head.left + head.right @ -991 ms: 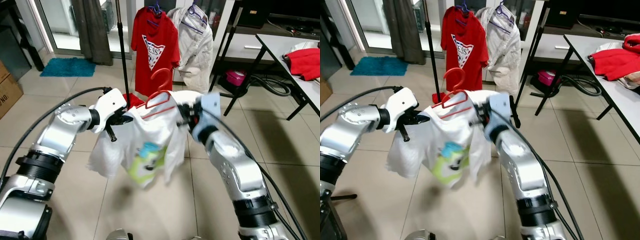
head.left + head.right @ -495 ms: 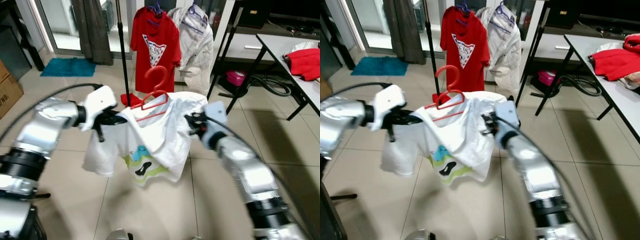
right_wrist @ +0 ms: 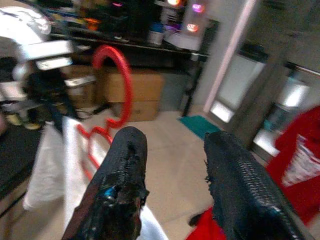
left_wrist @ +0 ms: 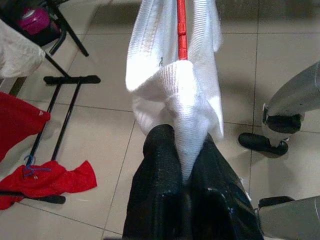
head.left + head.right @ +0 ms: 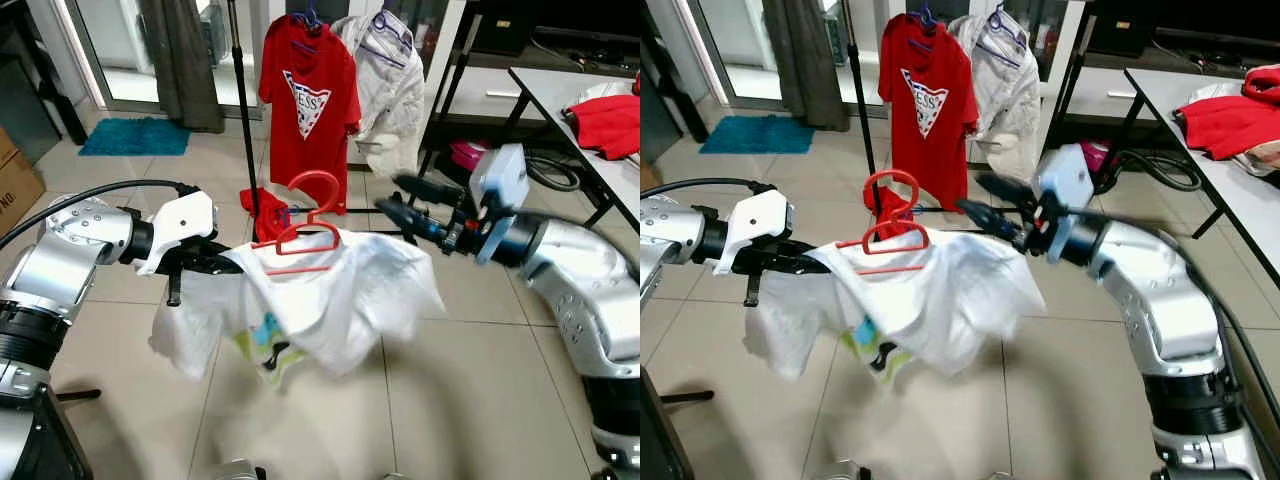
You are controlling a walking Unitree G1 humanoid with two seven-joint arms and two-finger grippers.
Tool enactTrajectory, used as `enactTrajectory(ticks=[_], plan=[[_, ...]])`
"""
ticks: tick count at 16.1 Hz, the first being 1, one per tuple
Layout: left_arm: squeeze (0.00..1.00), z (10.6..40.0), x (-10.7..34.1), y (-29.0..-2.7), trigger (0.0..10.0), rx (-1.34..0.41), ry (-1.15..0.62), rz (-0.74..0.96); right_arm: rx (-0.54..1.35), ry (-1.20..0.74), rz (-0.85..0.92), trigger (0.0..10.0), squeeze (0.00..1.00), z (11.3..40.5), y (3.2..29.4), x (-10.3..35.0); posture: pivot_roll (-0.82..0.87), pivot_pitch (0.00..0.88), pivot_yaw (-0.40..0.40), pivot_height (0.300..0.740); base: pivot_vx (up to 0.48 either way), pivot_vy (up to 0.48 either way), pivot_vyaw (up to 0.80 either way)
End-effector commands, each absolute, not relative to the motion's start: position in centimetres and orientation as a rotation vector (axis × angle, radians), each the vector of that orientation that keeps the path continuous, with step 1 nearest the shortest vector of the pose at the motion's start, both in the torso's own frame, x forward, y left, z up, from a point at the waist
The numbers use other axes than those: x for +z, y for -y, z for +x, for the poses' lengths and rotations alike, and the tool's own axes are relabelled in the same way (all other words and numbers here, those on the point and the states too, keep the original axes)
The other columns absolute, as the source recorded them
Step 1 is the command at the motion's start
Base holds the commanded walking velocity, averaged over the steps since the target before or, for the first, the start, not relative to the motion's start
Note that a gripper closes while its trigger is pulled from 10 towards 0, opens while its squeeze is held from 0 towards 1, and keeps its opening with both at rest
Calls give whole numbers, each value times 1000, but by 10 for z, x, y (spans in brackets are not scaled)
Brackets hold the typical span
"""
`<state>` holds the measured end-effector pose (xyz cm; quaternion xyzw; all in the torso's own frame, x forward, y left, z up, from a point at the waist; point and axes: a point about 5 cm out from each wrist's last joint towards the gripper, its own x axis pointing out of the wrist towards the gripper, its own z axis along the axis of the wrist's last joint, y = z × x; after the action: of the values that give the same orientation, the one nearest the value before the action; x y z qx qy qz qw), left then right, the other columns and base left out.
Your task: Hang hanger
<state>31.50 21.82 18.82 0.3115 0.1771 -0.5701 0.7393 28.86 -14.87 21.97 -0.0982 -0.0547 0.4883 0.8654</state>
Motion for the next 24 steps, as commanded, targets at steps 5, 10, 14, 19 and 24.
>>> enactTrajectory(ticks=[5, 10, 14, 19, 24], plan=[[0, 311, 199, -198, 0, -1387, -281, 699, 1227, -34, -291, 10000, 0, 283, 124, 201, -40, 0, -18, 740, 0, 0, 0], [0, 306, 199, -189, 0, -1439, -269, 711, 1242, -61, -294, 6588, 0, 288, 118, 196, -42, 0, -17, 740, 0, 0, 0], [0, 308, 197, -188, 0, -1423, -274, 723, 1314, -65, -267, 0, 0, 286, 114, 196, -43, 0, -21, 740, 0, 0, 0], [0, 313, 198, -198, 0, -1342, -278, 721, 1386, -101, -256, 0, 0, 281, 117, 195, -45, 0, -28, 740, 0, 0, 0], [0, 319, 201, -204, 0, -1270, -254, 710, 1407, -108, -236, 0, 0, 278, 113, 192, -45, 0, -35, 740, 0, 0, 0]])
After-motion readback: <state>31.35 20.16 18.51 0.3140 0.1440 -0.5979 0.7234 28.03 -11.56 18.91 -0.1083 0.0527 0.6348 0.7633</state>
